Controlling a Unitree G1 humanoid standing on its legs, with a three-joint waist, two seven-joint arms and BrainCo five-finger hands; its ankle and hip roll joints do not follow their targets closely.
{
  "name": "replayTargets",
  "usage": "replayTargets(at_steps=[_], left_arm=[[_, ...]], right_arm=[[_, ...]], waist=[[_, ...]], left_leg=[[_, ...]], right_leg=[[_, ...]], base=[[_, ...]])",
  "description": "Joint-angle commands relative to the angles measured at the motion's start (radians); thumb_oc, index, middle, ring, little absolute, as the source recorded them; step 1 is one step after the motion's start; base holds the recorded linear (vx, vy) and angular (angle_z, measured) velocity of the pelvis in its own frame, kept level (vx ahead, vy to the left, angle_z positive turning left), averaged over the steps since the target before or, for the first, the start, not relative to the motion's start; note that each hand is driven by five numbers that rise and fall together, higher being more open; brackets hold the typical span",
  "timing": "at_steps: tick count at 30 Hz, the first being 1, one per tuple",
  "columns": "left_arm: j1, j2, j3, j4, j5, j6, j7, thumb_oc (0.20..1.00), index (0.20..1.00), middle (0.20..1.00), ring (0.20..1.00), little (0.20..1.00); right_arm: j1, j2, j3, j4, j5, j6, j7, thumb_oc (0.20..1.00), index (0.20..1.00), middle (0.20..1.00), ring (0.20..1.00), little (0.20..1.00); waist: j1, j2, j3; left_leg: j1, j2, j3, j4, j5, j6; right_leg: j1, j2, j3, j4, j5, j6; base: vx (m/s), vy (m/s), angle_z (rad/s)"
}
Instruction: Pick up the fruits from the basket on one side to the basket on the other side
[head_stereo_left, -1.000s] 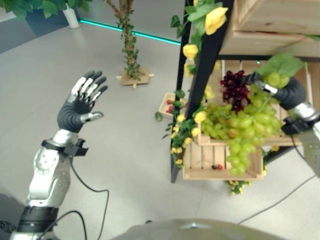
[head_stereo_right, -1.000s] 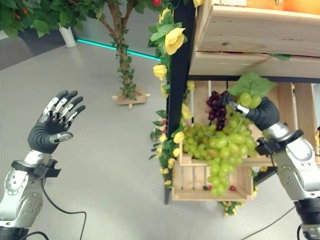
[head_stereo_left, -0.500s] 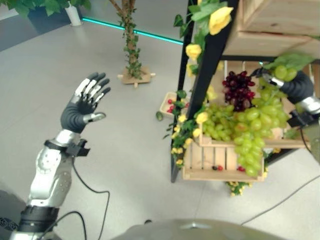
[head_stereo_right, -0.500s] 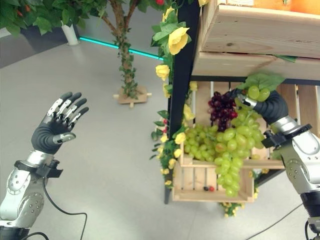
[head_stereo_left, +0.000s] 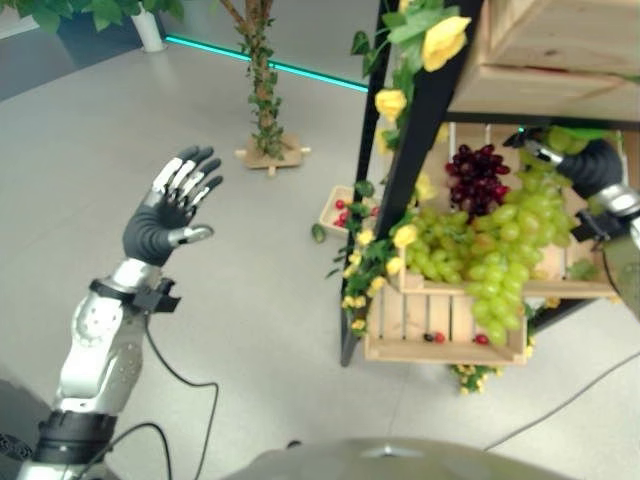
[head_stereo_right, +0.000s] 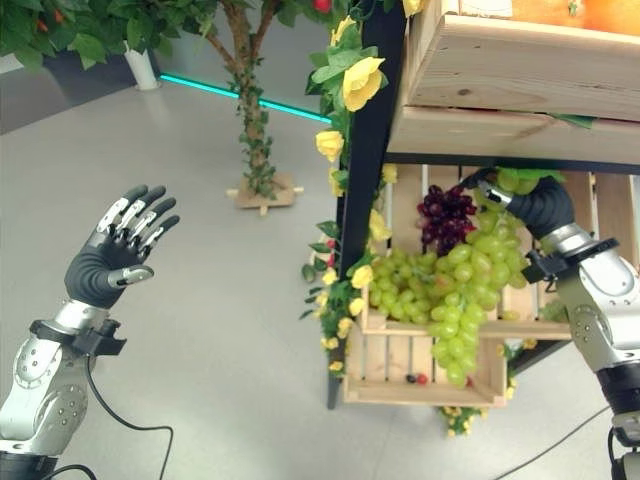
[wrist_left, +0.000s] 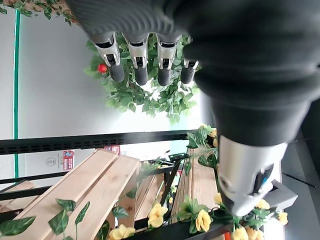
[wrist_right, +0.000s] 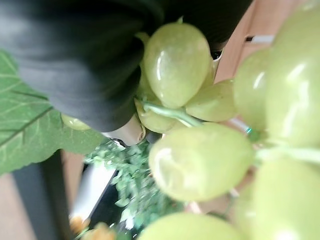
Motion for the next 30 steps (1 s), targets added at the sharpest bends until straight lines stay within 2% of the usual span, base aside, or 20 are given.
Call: replayTargets(at_steps=[1, 14, 23, 30], left_arm=[[-0.033, 0.07, -0.042, -0.047, -0.064, -0.025, 0.013, 1.0, 1.0, 1.0, 1.0, 1.0], [-0.052, 0.107, -0.087, -0.062, -0.08, -0.012, 0.025, 1.0, 1.0, 1.0, 1.0, 1.0], [-0.05, 0.126, -0.101, -0.077, -0.09, -0.001, 0.027, 1.0, 1.0, 1.0, 1.0, 1.0], [-0.055, 0.14, -0.124, -0.086, -0.095, 0.009, 0.028, 1.0, 1.0, 1.0, 1.0, 1.0]], right_arm=[[-0.142, -0.028, 0.029, 0.096, -0.008, -0.062, -0.061, 0.2, 0.2, 0.2, 0.2, 0.2], [-0.346, 0.03, 0.156, 0.355, -0.085, -0.047, -0.16, 0.2, 0.2, 0.2, 0.2, 0.2], [-0.543, 0.028, 0.255, 0.521, -0.105, -0.037, -0.211, 0.2, 0.2, 0.2, 0.2, 0.2], [-0.73, 0.03, 0.361, 0.721, -0.126, -0.018, -0.242, 0.2, 0.2, 0.2, 0.2, 0.2]], waist=[[0.025, -0.037, -0.071], [0.046, -0.03, -0.051], [0.056, -0.03, -0.049], [0.064, -0.033, -0.047]], left_leg=[[-0.004, -0.028, 0.02, 0.029, -0.078, 0.002], [-0.01, -0.027, 0.01, 0.024, -0.072, 0.003], [-0.007, -0.029, 0.006, 0.018, -0.07, 0.003], [-0.004, -0.03, 0.005, 0.012, -0.068, 0.002]], right_leg=[[-0.022, -0.013, -0.048, 0.03, -0.015, 0.089], [-0.025, -0.012, -0.055, 0.028, -0.016, 0.085], [-0.022, -0.01, -0.056, 0.02, -0.014, 0.084], [-0.019, -0.008, -0.057, 0.014, -0.012, 0.084]], base=[[0.0, 0.0, 0.0], [0.0, 0.0, 0.0], [0.0, 0.001, 0.01], [0.0, 0.0, 0.0]])
